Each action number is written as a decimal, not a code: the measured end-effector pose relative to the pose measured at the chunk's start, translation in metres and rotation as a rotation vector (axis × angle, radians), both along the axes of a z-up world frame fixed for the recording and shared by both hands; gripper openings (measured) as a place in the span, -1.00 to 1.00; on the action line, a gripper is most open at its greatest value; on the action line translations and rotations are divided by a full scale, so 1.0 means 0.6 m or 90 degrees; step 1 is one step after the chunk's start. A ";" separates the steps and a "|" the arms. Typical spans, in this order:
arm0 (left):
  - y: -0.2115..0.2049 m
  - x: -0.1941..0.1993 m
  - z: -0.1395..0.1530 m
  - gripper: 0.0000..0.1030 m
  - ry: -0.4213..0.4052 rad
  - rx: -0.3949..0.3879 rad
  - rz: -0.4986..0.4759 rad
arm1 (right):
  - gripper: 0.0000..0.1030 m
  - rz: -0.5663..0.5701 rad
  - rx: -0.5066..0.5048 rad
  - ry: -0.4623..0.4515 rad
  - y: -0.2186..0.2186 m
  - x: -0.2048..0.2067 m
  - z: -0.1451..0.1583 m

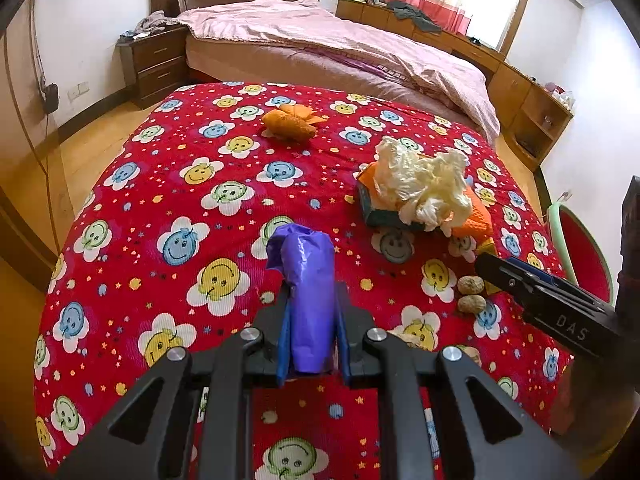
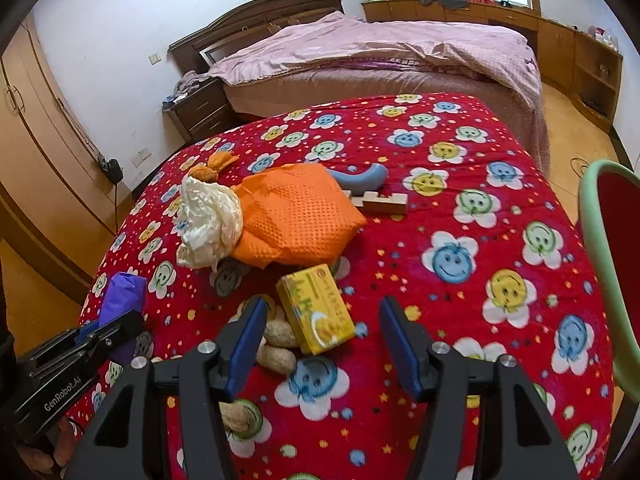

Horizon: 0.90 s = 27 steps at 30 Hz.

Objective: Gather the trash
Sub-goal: 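Grasp the yellow mosquito-coil box with the right gripper while the left holds the purple bag, then carry the yellow box and purple bag over the red bucket with both grippers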

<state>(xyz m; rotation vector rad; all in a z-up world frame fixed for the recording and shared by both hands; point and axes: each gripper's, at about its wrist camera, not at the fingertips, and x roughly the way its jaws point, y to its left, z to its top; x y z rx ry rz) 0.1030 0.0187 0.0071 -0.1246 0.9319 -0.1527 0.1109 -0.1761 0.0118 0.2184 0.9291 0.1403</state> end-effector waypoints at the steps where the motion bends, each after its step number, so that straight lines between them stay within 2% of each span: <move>1: 0.000 0.002 -0.001 -0.64 0.001 0.001 0.000 | 0.06 0.004 0.000 0.000 0.002 0.003 -0.001; 4: -0.001 0.005 -0.004 -0.64 0.005 0.002 0.001 | -0.14 0.010 -0.002 0.001 0.007 0.008 -0.003; 7: -0.002 0.007 -0.007 -0.64 0.007 0.002 0.001 | -0.22 0.013 -0.004 0.002 0.009 0.010 -0.006; 16: -0.004 0.003 0.003 -0.64 -0.004 -0.001 -0.001 | -0.32 0.018 -0.013 -0.013 0.011 0.001 0.002; 27: -0.027 -0.010 0.038 -0.64 -0.037 -0.004 -0.025 | -0.33 -0.005 -0.021 -0.042 -0.007 -0.031 0.033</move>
